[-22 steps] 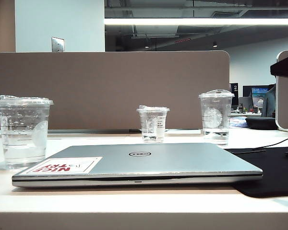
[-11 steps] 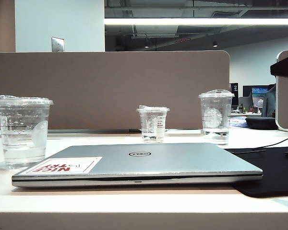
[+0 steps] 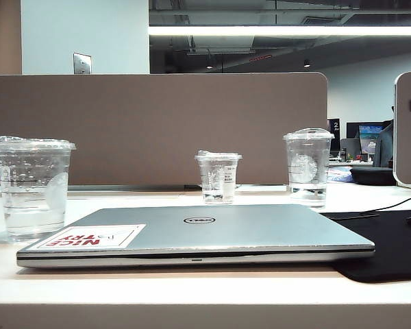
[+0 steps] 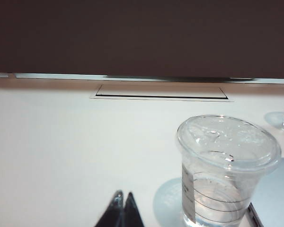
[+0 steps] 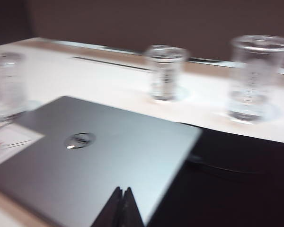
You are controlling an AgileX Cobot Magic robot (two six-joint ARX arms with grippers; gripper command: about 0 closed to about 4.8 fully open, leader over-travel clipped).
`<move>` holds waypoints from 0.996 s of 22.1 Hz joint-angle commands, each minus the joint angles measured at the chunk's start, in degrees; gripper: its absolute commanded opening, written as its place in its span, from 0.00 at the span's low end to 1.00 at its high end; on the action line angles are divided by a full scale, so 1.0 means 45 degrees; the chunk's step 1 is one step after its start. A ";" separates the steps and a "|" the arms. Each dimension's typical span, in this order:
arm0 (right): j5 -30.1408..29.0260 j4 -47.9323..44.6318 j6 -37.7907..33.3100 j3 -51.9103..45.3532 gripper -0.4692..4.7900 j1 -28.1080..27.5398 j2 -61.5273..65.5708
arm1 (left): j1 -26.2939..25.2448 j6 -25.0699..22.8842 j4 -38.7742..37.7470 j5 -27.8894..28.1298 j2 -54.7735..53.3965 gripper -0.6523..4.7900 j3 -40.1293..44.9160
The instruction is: Pick up the coffee cup on the left and place it on the left side of the laptop.
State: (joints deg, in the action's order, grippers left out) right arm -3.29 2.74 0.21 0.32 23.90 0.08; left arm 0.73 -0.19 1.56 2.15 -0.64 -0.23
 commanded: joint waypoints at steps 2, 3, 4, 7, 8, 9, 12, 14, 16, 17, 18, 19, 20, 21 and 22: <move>-0.0073 -0.0185 -0.0039 -0.0053 0.08 -0.1545 -0.0024 | -0.0010 0.0039 0.0146 0.0010 0.0000 0.11 -0.0044; -0.0073 -0.0185 -0.0039 -0.0053 0.08 -0.1894 -0.0024 | -0.0010 0.0039 0.0146 0.0010 0.0000 0.11 -0.0044; -0.0063 -0.0180 -0.0039 -0.0053 0.08 -0.2307 -0.0024 | -0.0010 0.0039 0.0146 0.0005 0.0000 0.11 -0.0044; -0.0068 -0.0185 -0.0039 -0.0053 0.08 -0.3531 -0.0024 | -0.0010 0.0039 0.0146 0.0005 0.0000 0.11 -0.0044; -0.0068 -0.0180 -0.0039 -0.0053 0.08 -0.3711 -0.0024 | -0.0010 0.0039 0.0146 0.0005 0.0000 0.11 -0.0044; -0.0068 -0.0185 -0.0039 -0.0053 0.08 -0.3847 -0.0024 | -0.0010 0.0039 0.0141 0.0010 0.0000 0.11 -0.0044; -0.0068 -0.0185 -0.0039 -0.0053 0.08 -0.4337 -0.0024 | -0.0010 0.0039 0.0146 0.0010 0.0000 0.11 -0.0044; -0.0068 -0.0180 -0.0039 -0.0053 0.08 -0.4609 -0.0024 | -0.0010 0.0039 0.0146 0.0010 0.0000 0.11 -0.0044; -0.0068 -0.0185 -0.0039 -0.0053 0.08 -0.4804 -0.0024 | -0.0010 0.0039 0.0146 0.0010 0.0000 0.11 -0.0044; -0.0068 -0.0180 -0.0039 -0.0053 0.08 -0.4881 -0.0024 | -0.0010 0.0039 0.0146 0.0010 0.0000 0.11 -0.0044; -0.0068 -0.0185 -0.0039 -0.0053 0.08 -0.4954 -0.0024 | -0.0010 0.0039 0.0146 0.0010 0.0000 0.11 -0.0044; -0.0068 -0.0185 -0.0039 -0.0053 0.08 -0.5022 -0.0024 | -0.0010 0.0039 0.0146 0.0005 0.0000 0.11 -0.0044; -0.0068 -0.0185 -0.0039 -0.0053 0.08 -0.5119 -0.0024 | -0.0010 0.0039 0.0146 0.0010 0.0000 0.11 -0.0044; -0.0068 -0.0185 -0.0039 -0.0053 0.08 -0.5207 -0.0024 | -0.0010 0.0039 0.0146 0.0010 0.0000 0.11 -0.0044; -0.0073 -0.0185 -0.0039 -0.0053 0.08 -0.5304 -0.0024 | -0.0010 0.0039 0.0146 0.0010 0.0000 0.11 -0.0044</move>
State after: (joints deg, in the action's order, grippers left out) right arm -3.55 2.94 0.16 0.32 0.56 0.08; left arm 0.71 -0.19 1.50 2.17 -0.64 -0.23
